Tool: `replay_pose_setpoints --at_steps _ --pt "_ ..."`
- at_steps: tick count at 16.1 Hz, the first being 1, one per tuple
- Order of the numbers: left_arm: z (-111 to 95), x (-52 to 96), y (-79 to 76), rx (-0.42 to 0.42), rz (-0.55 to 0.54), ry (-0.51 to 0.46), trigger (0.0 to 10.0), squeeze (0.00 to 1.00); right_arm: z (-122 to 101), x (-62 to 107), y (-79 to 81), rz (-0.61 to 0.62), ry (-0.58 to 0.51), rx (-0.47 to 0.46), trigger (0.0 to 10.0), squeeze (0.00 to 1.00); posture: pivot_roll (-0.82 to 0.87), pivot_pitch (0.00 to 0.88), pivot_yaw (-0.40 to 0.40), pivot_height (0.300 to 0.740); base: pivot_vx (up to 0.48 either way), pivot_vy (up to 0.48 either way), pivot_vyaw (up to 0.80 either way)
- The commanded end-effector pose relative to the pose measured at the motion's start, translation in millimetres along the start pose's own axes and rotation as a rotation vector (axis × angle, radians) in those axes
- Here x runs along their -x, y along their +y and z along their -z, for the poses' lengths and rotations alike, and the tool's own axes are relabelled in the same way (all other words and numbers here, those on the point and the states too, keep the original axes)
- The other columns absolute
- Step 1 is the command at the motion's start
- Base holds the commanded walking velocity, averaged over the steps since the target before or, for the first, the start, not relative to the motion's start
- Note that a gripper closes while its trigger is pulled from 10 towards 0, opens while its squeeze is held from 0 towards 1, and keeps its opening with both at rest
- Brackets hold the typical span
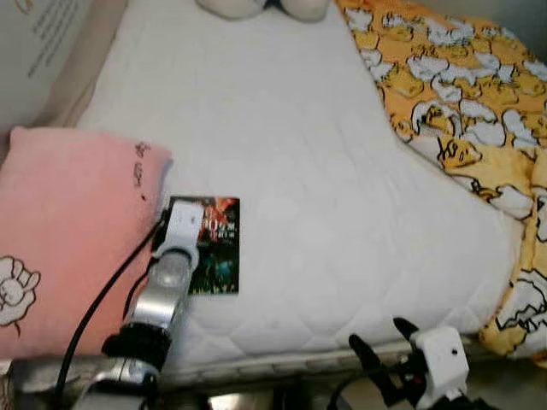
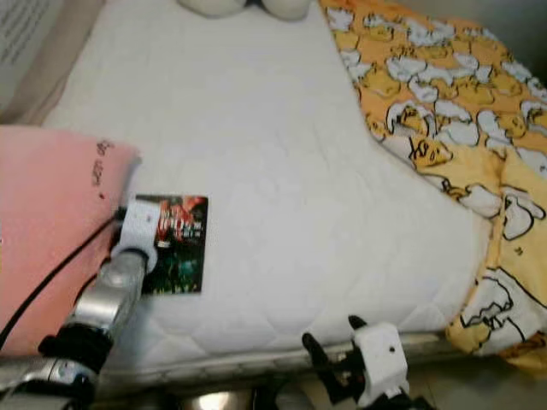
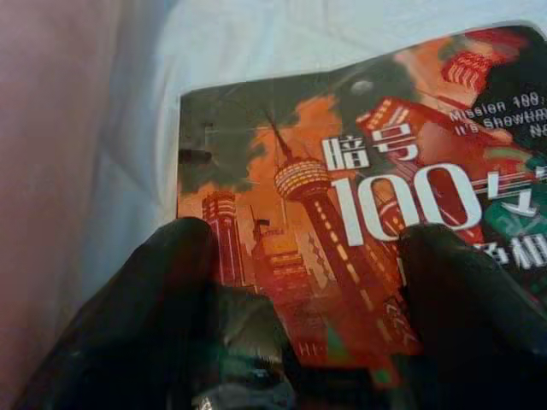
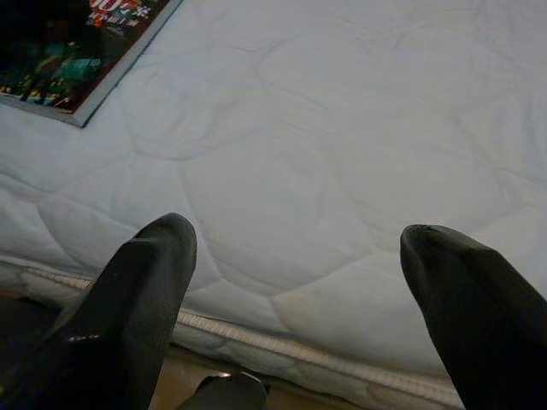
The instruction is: Clean up the room
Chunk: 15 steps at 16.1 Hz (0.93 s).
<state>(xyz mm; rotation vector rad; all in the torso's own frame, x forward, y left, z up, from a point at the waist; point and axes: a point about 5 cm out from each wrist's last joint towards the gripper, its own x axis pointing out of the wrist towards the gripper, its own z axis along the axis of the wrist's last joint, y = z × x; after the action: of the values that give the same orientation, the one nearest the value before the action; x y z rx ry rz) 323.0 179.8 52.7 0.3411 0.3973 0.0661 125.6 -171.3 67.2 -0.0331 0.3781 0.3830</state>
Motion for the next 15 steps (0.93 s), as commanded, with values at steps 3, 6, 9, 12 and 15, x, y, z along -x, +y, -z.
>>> replay_pose_setpoints --at_steps 3,6,9,12,15 --pt "12 -5.6 5.4 -0.078 -0.077 0.020 10.0 0.00 5 3.3 -2.9 0.009 0.021 0.016 10.0 0.00 -0.16 0.126 -0.127 0.740 0.000 0.000 0.00" --pt "17 -6.9 14.1 -0.147 -0.169 -0.002 10.0 0.00 6 5.1 -3.4 0.010 0.030 0.018 10.0 0.00 -0.17 0.126 -0.129 0.740 0.000 0.000 0.00" --pt "45 -2.2 7.8 -0.060 -0.136 0.135 10.0 0.00 7 6.0 -4.0 0.011 0.036 0.019 10.0 0.00 -0.18 0.125 -0.129 0.740 0.000 0.000 0.00" --pt "47 4.5 -35.6 0.141 0.092 0.140 10.0 0.00 8 6.1 -4.4 0.004 0.042 0.022 10.0 0.00 -0.17 0.127 -0.133 0.740 0.000 0.000 0.00" --pt "31 7.3 -57.9 0.047 0.202 0.025 10.0 0.00 9 5.3 -4.8 0.000 0.048 0.024 10.0 0.00 -0.17 0.125 -0.131 0.740 0.000 0.000 0.00"
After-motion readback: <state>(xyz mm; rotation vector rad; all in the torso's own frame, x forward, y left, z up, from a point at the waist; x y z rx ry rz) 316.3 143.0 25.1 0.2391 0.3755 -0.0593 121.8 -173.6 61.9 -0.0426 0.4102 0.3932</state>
